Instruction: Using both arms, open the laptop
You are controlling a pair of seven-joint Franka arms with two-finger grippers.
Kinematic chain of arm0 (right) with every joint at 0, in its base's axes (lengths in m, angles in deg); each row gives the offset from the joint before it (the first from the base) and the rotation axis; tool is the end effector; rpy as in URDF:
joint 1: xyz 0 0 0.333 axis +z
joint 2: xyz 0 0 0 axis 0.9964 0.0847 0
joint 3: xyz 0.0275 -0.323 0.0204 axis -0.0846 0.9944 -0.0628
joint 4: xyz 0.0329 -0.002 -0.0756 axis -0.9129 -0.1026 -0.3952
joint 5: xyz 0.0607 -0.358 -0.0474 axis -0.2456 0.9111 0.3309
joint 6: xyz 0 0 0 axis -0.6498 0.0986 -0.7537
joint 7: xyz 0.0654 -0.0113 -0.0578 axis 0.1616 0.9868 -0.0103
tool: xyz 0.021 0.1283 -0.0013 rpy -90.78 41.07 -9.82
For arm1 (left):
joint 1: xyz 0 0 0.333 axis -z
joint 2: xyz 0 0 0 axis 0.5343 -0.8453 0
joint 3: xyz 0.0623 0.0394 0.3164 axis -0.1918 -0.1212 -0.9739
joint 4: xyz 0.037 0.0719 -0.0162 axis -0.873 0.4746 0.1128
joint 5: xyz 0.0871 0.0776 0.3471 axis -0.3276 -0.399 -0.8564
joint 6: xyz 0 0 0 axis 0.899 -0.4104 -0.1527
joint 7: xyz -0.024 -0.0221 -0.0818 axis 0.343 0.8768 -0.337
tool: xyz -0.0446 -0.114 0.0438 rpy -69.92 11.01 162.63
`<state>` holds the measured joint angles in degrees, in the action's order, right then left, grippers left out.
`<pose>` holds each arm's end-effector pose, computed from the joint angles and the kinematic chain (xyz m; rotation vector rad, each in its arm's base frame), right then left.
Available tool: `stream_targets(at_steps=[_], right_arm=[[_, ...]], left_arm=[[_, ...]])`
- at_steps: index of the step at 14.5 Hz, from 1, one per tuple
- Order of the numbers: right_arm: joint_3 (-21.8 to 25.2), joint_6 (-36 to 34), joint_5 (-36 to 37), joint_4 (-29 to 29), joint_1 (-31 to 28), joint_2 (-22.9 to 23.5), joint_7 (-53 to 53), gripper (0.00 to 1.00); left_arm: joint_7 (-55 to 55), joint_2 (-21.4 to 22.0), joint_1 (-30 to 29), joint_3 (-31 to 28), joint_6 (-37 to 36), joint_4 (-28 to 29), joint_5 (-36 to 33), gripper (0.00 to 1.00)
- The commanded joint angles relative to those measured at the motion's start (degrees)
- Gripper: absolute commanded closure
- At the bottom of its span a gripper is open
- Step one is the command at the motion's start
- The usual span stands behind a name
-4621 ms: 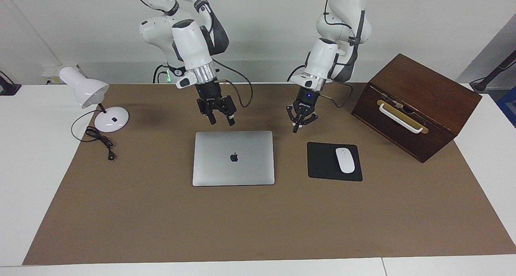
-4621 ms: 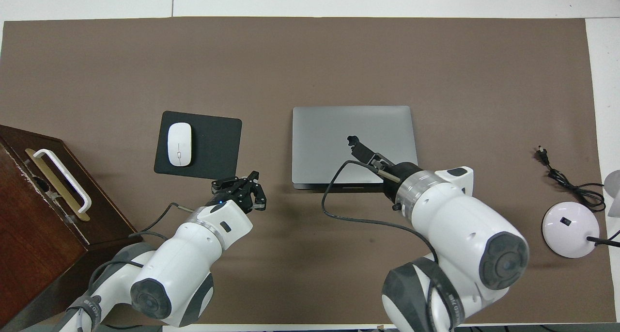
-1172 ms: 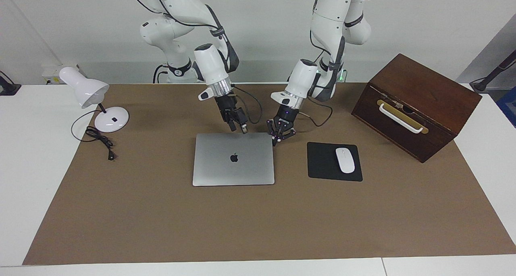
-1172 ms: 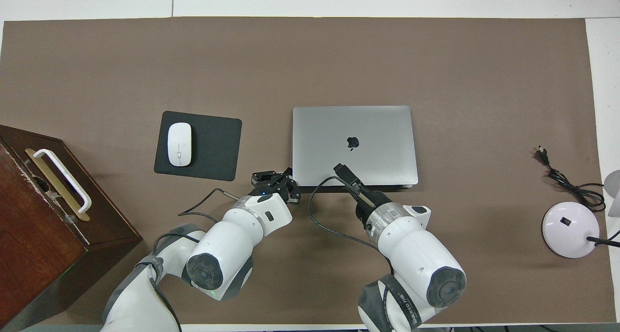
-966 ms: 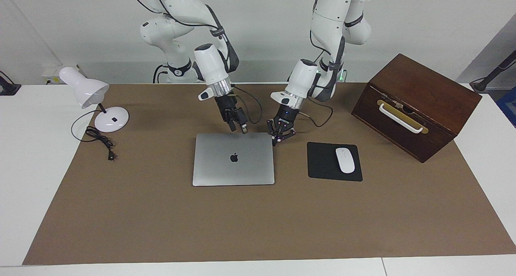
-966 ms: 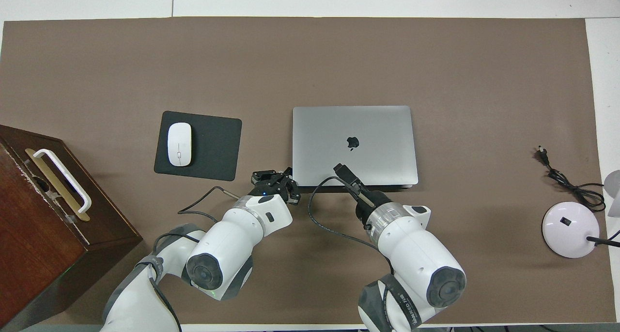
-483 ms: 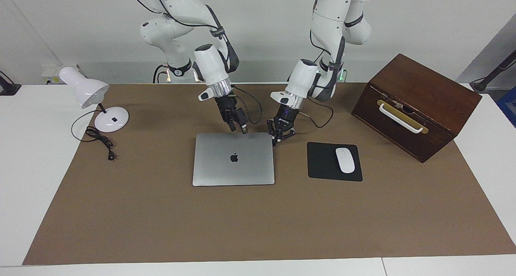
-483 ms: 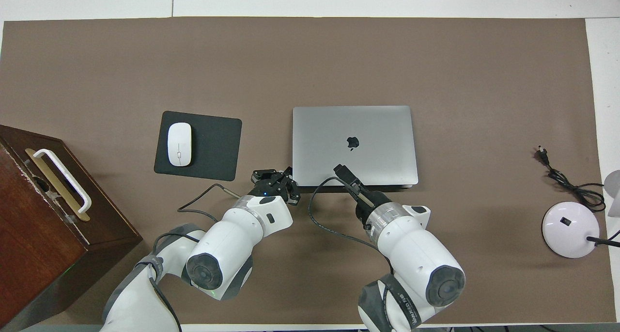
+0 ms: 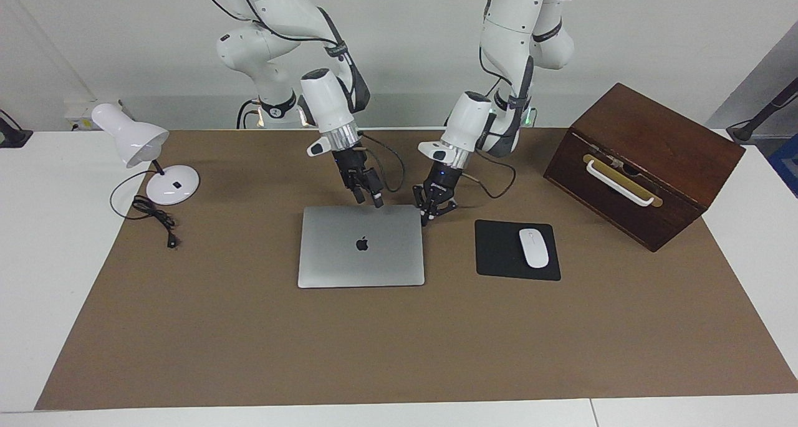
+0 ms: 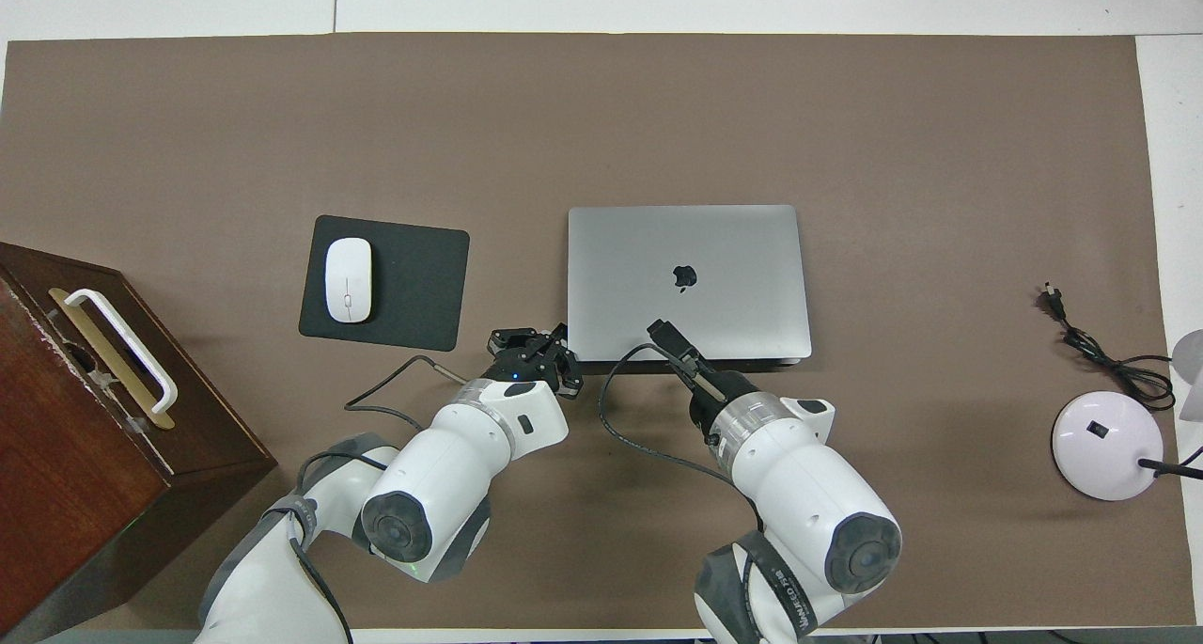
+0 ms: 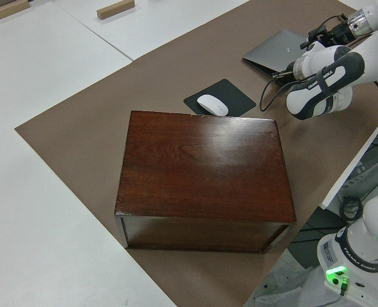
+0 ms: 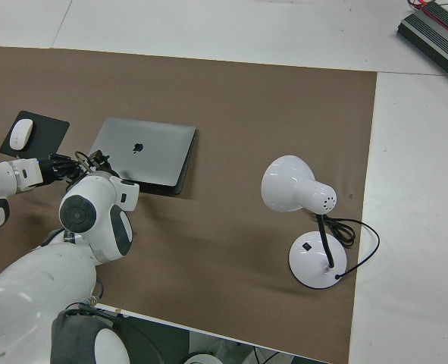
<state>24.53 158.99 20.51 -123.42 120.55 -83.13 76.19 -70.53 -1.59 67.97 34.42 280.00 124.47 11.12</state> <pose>0.4147 0.2641 0.3298 -2.3006 1.0737 -0.4815 0.4085 -0.3266 0.2872 2.5989 -0.8007 0.9672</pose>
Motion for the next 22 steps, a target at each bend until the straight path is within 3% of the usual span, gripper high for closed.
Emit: stream_targets(at_steps=[1,9,12,22], right_arm=[[-0.15,-1.33,-0.44,0.80,-0.26,0.07,-1.73,0.00],[-0.15,-1.42,-0.44,0.80,-0.35,0.16,-2.26,0.00],[-0.15,-1.42,-0.35,0.88,-0.26,0.07,-2.00,0.00],[-0.15,-2.74,-0.44,1.59,-0.17,0.16,-1.91,0.00]], left_arm=[[-0.71,1.25,1.42,-0.29,0.74,0.88,0.49,1.00],[-0.71,1.87,1.42,-0.29,0.74,2.28,0.40,1.00],[-0.63,4.41,1.42,-0.29,0.74,4.92,0.40,1.00],[-0.10,4.15,1.50,-0.12,0.57,4.14,0.40,1.00]])
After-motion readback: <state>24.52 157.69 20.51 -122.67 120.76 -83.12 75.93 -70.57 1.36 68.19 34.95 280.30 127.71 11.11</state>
